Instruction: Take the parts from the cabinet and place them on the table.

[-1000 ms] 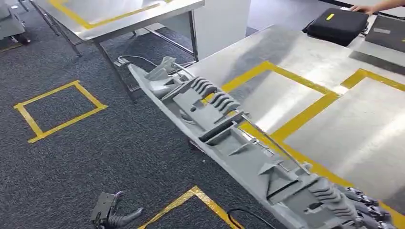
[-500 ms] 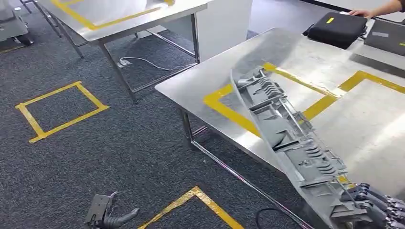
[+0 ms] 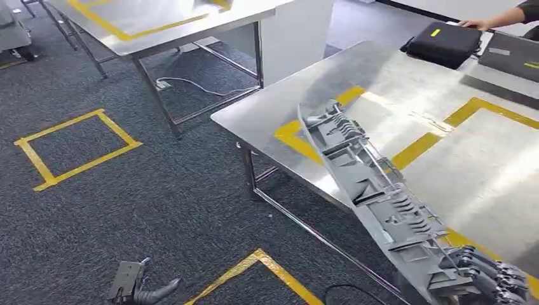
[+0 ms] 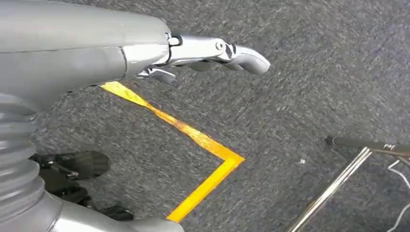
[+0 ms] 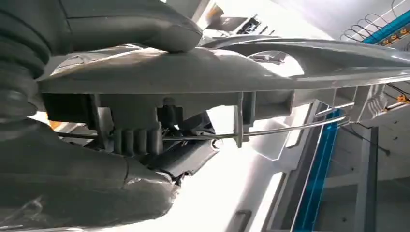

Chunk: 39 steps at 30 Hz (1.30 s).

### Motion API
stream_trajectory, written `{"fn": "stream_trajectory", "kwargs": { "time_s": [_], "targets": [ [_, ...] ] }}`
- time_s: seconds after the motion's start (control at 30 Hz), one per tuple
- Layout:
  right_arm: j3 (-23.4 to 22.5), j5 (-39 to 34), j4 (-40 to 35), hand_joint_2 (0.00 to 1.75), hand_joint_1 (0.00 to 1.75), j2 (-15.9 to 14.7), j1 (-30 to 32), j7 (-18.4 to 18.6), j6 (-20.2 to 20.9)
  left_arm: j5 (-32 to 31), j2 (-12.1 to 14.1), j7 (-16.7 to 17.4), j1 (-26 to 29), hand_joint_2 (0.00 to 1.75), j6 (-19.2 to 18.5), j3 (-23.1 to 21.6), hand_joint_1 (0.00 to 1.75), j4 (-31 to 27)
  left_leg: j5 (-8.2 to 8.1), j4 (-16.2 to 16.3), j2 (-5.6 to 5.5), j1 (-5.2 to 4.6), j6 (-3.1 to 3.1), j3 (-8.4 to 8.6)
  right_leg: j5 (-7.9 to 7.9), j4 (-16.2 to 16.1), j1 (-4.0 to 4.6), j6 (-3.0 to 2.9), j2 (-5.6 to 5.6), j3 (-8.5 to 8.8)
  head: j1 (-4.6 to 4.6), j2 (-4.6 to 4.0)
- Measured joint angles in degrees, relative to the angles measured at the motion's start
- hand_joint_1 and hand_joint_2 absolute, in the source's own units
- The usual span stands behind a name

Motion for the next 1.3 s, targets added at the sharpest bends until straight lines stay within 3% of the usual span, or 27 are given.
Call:
{"fn": "stream_trajectory", "kwargs": {
  "time_s": [0.03,0.1,0.13,0.17,0.2,0.23,0.3,0.33,0.37,0.47,0.5,0.53,0.6,0.63,0.67,0.73,0.8,0.83,0.87,0.9,0.97,1.0,1.07,1.13,1.17,1.2,1.3],
  "targets": [
    [0.0,0.0,0.1,1.75,1.75,0.0,0.1,0.0,0.1,0.0,0.0,0.0,0.1,1.75,0.0,0.1,0.00,0.0,-0.26,0.0,0.22,0.20,-0.27,0.28,1.89,-2.2,-0.18,0.35,-0.08,1.15,0.00,0.00],
    [-0.1,0.0,0.1,1.75,1.75,0.2,0.2,-0.1,0.1,0.0,0.0,0.0,0.1,1.75,0.0,0.3,0.00,0.0,-1.15,0.5,0.55,0.90,-1.11,1.05,7.20,-12.2,-0.71,1.24,-1.19,6.42,0.00,0.00],
    [-0.2,0.0,0.2,1.75,1.75,0.3,0.1,-0.2,0.2,0.0,0.1,0.0,0.1,1.75,0.0,0.4,0.00,0.0,-1.72,0.8,0.77,0.83,-1.77,1.28,6.42,-14.9,-0.50,2.04,-2.42,8.06,0.08,0.00],
    [-0.2,0.0,0.3,1.75,1.75,0.4,-0.1,-0.3,0.2,0.0,0.7,0.0,0.1,1.75,0.0,0.5,0.00,0.0,-2.21,1.3,0.90,0.26,-2.28,1.01,5.91,-15.1,-0.34,1.56,-3.13,8.28,0.96,0.00],
    [-0.2,0.0,0.2,1.75,1.75,0.6,-0.1,-0.4,0.2,0.0,0.3,0.0,0.1,1.75,0.0,0.5,0.00,0.0,-2.28,1.6,0.97,0.13,-2.32,0.90,5.54,-14.8,-0.46,-0.43,-1.98,7.89,0.76,0.00],
    [-0.4,0.0,0.2,1.75,1.75,0.7,0.0,-0.4,0.2,0.0,0.5,0.0,0.1,1.75,0.0,0.5,0.00,0.0,-2.28,1.5,1.12,0.12,-2.37,0.98,5.31,-14.6,-0.36,-1.05,-1.83,7.63,-0.49,0.00],
    [-0.5,0.0,0.2,1.75,1.75,0.8,0.2,-0.5,0.3,0.0,0.4,0.0,0.0,1.75,0.0,0.5,0.00,0.0,-2.78,1.3,1.81,0.46,-2.77,1.11,5.02,-14.4,-0.04,-2.10,-0.95,7.39,-0.66,0.02],
    [-0.5,0.1,0.2,1.75,1.75,0.9,0.3,-0.5,0.3,0.0,0.4,0.0,-0.1,1.75,0.0,0.5,0.00,0.0,-3.68,2.3,0.80,0.60,-2.96,0.80,4.96,-14.5,-0.09,-2.61,-0.64,7.58,-0.90,0.00],
    [-0.6,0.1,0.2,1.75,1.75,0.9,0.2,-0.5,0.3,0.0,0.3,0.0,-0.2,1.75,0.0,0.5,0.00,0.0,-5.18,5.4,-0.02,0.50,-2.85,-0.80,4.87,-14.5,-0.05,-2.86,-0.37,7.70,-1.07,0.00],
    [-0.8,0.1,0.2,1.75,1.75,1.0,0.2,-0.7,0.5,0.0,0.2,0.0,0.0,1.75,0.0,0.6,0.00,0.0,-9.90,19.6,-0.63,0.27,-2.54,-9.45,4.70,-14.5,0.22,-3.50,0.82,7.70,-1.16,0.00],
    [-0.8,0.1,0.2,1.75,1.75,1.1,0.2,-0.7,0.6,0.0,0.2,0.0,0.1,1.75,0.0,0.7,0.00,0.0,-9.45,21.5,-0.71,0.17,-2.34,-11.36,4.67,-14.5,0.29,-3.53,1.39,7.75,-1.14,0.00],
    [-0.8,0.1,0.2,1.75,1.75,1.1,0.3,-0.7,0.6,0.0,0.2,0.0,0.2,1.75,0.0,0.8,0.00,0.0,-7.46,20.5,-0.77,0.01,-2.00,-11.83,4.67,-14.5,0.31,-3.53,1.99,7.87,-1.16,0.00],
    [-0.9,0.1,0.2,1.75,1.75,1.2,0.3,-0.8,0.6,0.2,0.2,0.0,0.2,1.75,0.0,0.8,0.00,0.0,-1.30,13.2,-1.31,-0.30,-1.19,-9.71,4.67,-14.6,0.29,-3.52,3.12,8.10,-1.14,0.00],
    [-0.9,0.1,0.2,1.75,1.75,1.3,0.2,-0.8,0.6,0.2,0.3,0.0,0.2,1.75,0.0,0.8,0.00,0.0,1.36,8.5,-2.59,-0.40,-0.76,-7.96,4.66,-14.6,0.21,-3.45,3.63,8.12,-1.16,0.00],
    [-1.0,0.1,0.2,1.75,1.75,1.3,0.2,-0.9,0.6,0.2,0.4,0.0,0.2,1.75,0.0,0.9,0.00,0.0,1.68,5.9,-4.37,-0.51,-0.43,-7.11,4.62,-14.4,0.50,-3.16,4.10,7.94,-1.14,0.00],
    [-1.0,0.1,0.2,1.75,1.75,1.4,0.3,-0.9,0.6,0.4,0.4,0.0,0.2,1.75,0.0,0.9,0.00,0.0,1.13,4.8,-3.87,-0.39,-0.96,-6.60,4.86,-14.7,0.34,-2.48,4.88,7.62,-1.12,0.00],
    [-1.0,0.1,0.2,1.75,1.75,1.4,0.6,-0.9,0.6,0.5,0.3,0.0,0.1,1.75,0.0,0.9,0.00,0.0,1.56,4.3,-3.23,-0.21,-0.34,-6.55,5.29,-15.3,0.31,-1.56,5.67,7.58,-1.07,0.00],
    [-1.1,0.1,0.2,1.75,1.75,1.4,0.7,-0.9,0.6,0.5,0.3,0.0,0.0,1.75,0.0,0.9,0.00,0.0,1.85,3.8,-2.70,0.09,-0.03,-6.33,4.98,-15.0,0.33,-1.42,4.92,7.32,-1.09,0.00],
    [-1.1,0.0,0.2,1.75,1.75,1.4,0.7,-0.9,0.6,0.5,0.2,0.0,0.0,1.75,0.0,1.0,0.00,0.0,1.89,3.7,-2.40,0.03,0.27,-6.18,3.43,-13.1,0.60,-1.20,2.62,6.62,-0.59,0.00],
    [-1.2,0.1,0.2,1.75,1.75,1.4,0.5,-1.0,0.6,0.5,0.2,0.0,0.1,1.75,0.0,1.0,0.00,0.0,1.90,3.7,-1.99,-0.03,0.35,-6.16,1.26,-9.5,0.56,-0.98,1.33,5.02,-0.50,0.00],
    [-1.3,0.1,0.2,1.75,1.75,1.4,0.5,-1.0,0.6,0.5,0.2,0.0,0.4,1.75,0.0,1.0,0.00,0.0,1.77,3.7,-0.89,-0.16,0.55,-6.07,-2.69,-0.5,0.55,-0.65,0.40,0.98,-0.55,0.00],
    [-1.3,0.1,0.2,1.75,1.75,1.4,0.5,-1.0,0.6,0.5,0.2,0.0,0.4,1.75,0.0,1.0,0.00,0.0,1.74,3.7,-0.47,-0.18,0.56,-6.02,-3.09,1.8,0.54,-0.47,0.25,-0.07,-0.53,0.00],
    [-1.3,0.1,0.2,1.75,1.75,1.4,0.6,-1.0,0.6,0.5,0.1,0.0,0.3,1.75,0.0,1.1,0.00,0.0,1.51,3.7,0.51,-0.17,0.49,-5.64,0.14,-2.2,0.52,-0.34,-0.10,2.11,-0.53,0.00],
    [-1.3,0.1,0.2,1.75,1.75,1.4,0.6,-1.1,0.6,0.5,0.0,0.0,0.3,1.75,0.0,1.1,0.00,0.0,1.08,3.7,1.24,-0.14,0.08,-4.93,4.67,-12.3,0.52,-0.44,-1.76,7.79,-0.55,0.00],
    [-1.3,0.1,0.2,1.75,1.75,1.4,0.5,-1.2,0.7,0.5,0.0,0.0,0.4,1.75,0.0,1.1,0.00,0.0,0.83,3.8,1.60,-0.50,-0.25,-4.68,4.12,-15.3,0.93,-0.52,-3.82,9.50,-0.51,0.00],
    [-1.3,0.2,0.2,1.75,1.75,1.4,0.5,-1.3,0.7,0.5,0.0,0.0,0.3,1.75,0.0,1.1,0.00,0.0,0.64,4.0,1.83,-0.74,-0.53,-4.68,4.42,-15.7,0.91,-1.42,-2.92,9.78,-0.61,0.00],
    [-1.5,0.2,0.2,1.75,1.75,1.5,0.6,-1.4,0.7,0.5,0.0,0.0,0.3,1.75,0.0,1.2,0.00,0.0,0.75,3.6,3.01,-0.65,-1.20,-4.49,4.48,-15.7,1.21,-2.42,-1.55,9.22,-0.55,0.00]
  ]
}}
